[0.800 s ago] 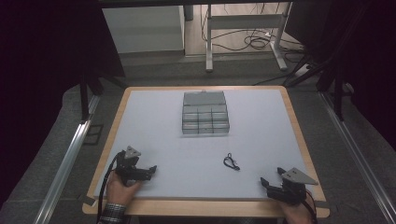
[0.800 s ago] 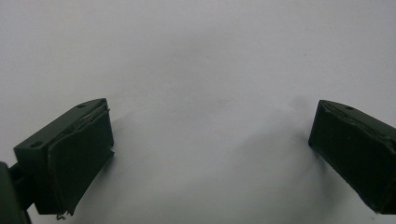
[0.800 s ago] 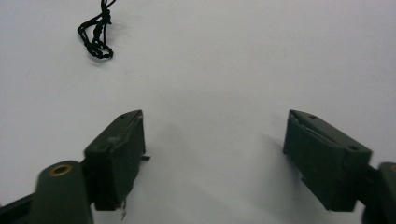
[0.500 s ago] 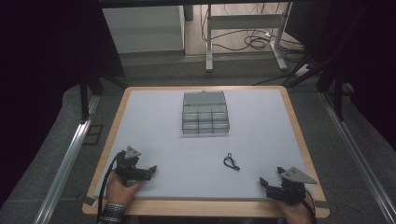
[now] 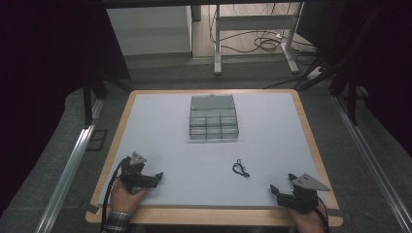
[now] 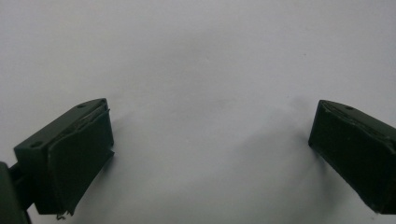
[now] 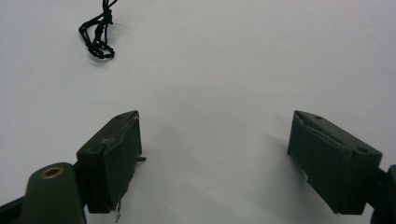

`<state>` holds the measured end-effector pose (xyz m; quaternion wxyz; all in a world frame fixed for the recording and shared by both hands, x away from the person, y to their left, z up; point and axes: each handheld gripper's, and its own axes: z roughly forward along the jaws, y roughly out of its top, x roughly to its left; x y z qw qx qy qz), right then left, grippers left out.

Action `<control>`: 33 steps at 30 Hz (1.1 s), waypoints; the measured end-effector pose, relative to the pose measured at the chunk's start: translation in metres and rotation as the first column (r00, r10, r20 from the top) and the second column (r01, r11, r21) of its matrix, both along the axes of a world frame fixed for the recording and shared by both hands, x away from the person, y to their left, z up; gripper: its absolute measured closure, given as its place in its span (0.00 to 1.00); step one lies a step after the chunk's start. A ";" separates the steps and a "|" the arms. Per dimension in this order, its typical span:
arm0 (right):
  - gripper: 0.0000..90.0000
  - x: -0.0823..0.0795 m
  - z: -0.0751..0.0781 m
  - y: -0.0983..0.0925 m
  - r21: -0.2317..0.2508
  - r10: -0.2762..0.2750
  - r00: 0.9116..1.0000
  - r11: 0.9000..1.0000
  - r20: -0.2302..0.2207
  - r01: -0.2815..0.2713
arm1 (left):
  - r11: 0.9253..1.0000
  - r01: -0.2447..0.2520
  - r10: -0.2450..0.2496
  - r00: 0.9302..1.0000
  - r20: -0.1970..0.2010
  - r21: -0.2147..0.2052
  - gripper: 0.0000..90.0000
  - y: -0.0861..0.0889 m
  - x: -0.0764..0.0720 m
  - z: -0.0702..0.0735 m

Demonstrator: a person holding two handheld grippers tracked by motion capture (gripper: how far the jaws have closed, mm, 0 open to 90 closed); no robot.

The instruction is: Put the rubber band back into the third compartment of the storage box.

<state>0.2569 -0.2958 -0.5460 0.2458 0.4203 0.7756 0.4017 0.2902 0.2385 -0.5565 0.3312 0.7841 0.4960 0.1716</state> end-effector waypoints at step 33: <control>0.11 0.004 0.012 0.010 -0.032 0.003 0.994 0.999 -0.108 -0.006 | 1.000 0.000 0.000 1.000 0.000 0.001 0.00 0.000 0.000 0.000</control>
